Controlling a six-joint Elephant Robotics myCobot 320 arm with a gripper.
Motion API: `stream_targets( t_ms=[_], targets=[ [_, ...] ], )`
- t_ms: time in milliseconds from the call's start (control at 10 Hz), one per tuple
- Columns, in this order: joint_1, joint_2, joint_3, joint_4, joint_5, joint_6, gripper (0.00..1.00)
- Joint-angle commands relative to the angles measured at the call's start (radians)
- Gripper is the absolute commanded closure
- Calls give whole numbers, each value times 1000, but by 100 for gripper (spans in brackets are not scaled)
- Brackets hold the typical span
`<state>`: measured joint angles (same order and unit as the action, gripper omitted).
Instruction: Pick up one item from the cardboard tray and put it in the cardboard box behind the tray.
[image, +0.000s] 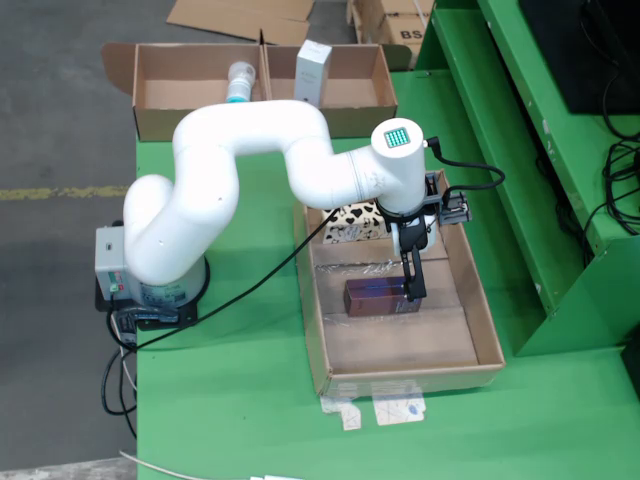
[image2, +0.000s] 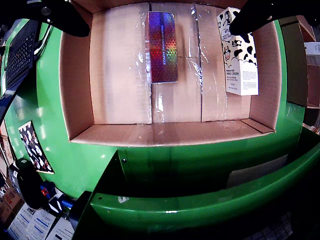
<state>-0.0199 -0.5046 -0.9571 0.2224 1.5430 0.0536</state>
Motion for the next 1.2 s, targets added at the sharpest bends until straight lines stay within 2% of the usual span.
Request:
stream_targets(
  t_ms=[0,400,1100],
  targets=[
    [-12,-6,-14,84,21,-27,0],
    [-3,22,-147,203,12,-18,0],
    [-1,-30,-187,281,6,-11,0]
  ],
)
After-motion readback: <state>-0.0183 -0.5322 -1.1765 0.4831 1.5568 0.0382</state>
